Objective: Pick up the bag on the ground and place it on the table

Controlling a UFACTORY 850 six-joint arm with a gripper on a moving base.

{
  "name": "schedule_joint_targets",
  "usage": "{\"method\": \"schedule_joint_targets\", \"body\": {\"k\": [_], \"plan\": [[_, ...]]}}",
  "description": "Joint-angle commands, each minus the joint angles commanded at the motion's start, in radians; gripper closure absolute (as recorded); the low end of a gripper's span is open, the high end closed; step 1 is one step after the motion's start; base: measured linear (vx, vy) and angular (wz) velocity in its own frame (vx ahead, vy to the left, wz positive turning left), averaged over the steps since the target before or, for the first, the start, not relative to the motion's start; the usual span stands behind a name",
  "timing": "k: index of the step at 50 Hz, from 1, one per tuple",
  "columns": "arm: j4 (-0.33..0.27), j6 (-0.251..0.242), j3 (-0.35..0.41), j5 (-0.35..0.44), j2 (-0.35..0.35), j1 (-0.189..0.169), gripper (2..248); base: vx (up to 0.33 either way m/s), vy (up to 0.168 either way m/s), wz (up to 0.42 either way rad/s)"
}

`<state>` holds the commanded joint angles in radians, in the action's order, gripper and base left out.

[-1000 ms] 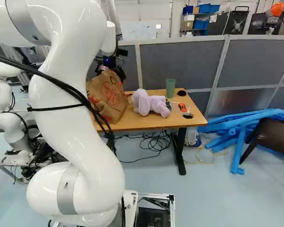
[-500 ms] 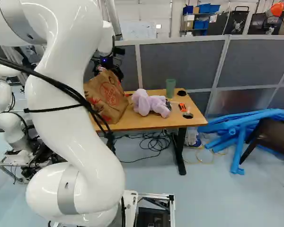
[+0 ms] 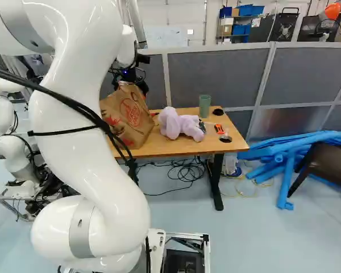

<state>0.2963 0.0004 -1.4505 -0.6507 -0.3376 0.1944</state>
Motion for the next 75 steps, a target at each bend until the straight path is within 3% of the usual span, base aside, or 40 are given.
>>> {"method": "schedule_joint_targets", "body": {"k": [10,75], "plan": [[0.000,0.000,0.005,0.039,0.004,0.007,3,0.000,0.000,0.000],[0.000,0.000,0.005,0.039,0.004,0.007,3,-0.096,0.050,0.023]]}}
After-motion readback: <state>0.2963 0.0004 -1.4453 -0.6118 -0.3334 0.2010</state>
